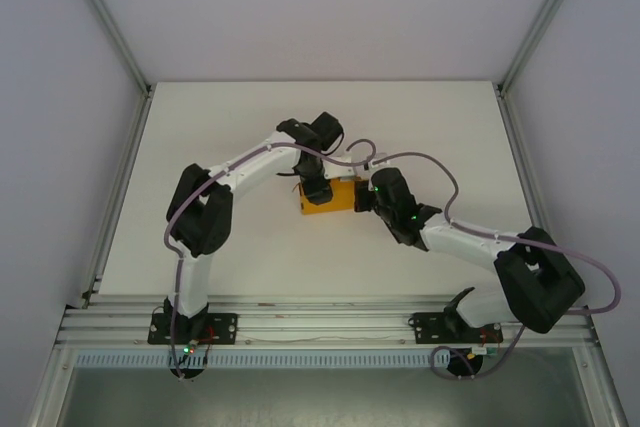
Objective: Assemble paper box
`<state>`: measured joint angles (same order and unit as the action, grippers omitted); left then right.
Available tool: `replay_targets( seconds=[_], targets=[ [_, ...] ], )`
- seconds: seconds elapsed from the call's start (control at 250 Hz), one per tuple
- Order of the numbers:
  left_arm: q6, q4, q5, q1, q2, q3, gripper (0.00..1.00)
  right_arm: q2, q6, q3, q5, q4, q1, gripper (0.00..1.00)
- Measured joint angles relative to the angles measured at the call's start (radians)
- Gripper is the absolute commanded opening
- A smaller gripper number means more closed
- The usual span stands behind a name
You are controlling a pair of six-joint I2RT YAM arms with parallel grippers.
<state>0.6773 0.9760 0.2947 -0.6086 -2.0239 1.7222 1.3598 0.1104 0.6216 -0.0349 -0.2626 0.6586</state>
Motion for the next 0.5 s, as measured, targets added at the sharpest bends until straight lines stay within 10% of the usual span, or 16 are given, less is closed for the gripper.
replay_targets(
  seconds=[0.336, 0.5],
  targets=[
    [-0.039, -0.061, 0.011, 0.002, 0.056, -0.037, 1.0, 0.014, 0.061, 0.108, -0.002, 0.17, 0.008, 0.0],
    [-0.105, -0.132, -0.024, 0.002, 0.195, -0.144, 1.0, 0.021, 0.089, 0.182, -0.005, 0.316, 0.009, 0.0]
  ],
)
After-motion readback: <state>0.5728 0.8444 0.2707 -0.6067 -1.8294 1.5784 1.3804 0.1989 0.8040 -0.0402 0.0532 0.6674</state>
